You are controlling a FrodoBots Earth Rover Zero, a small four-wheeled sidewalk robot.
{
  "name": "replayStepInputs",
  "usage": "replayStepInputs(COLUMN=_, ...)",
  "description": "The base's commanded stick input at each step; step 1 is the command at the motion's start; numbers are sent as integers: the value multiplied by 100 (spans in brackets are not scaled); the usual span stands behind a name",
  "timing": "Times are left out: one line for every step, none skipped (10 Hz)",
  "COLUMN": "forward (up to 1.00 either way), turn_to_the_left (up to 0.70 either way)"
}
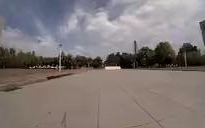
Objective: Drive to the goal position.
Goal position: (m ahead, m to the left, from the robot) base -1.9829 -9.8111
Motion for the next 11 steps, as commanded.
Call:
replayStepInputs(forward=100, turn_to_the_left=0)
replayStepInputs(forward=100, turn_to_the_left=-12)
replayStepInputs(forward=100, turn_to_the_left=-32)
replayStepInputs(forward=100, turn_to_the_left=-32)
replayStepInputs(forward=100, turn_to_the_left=-25)
replayStepInputs(forward=100, turn_to_the_left=0)
replayStepInputs(forward=100, turn_to_the_left=0)
replayStepInputs(forward=100, turn_to_the_left=0)
replayStepInputs(forward=100, turn_to_the_left=0)
replayStepInputs(forward=100, turn_to_the_left=0)
replayStepInputs(forward=100, turn_to_the_left=0)
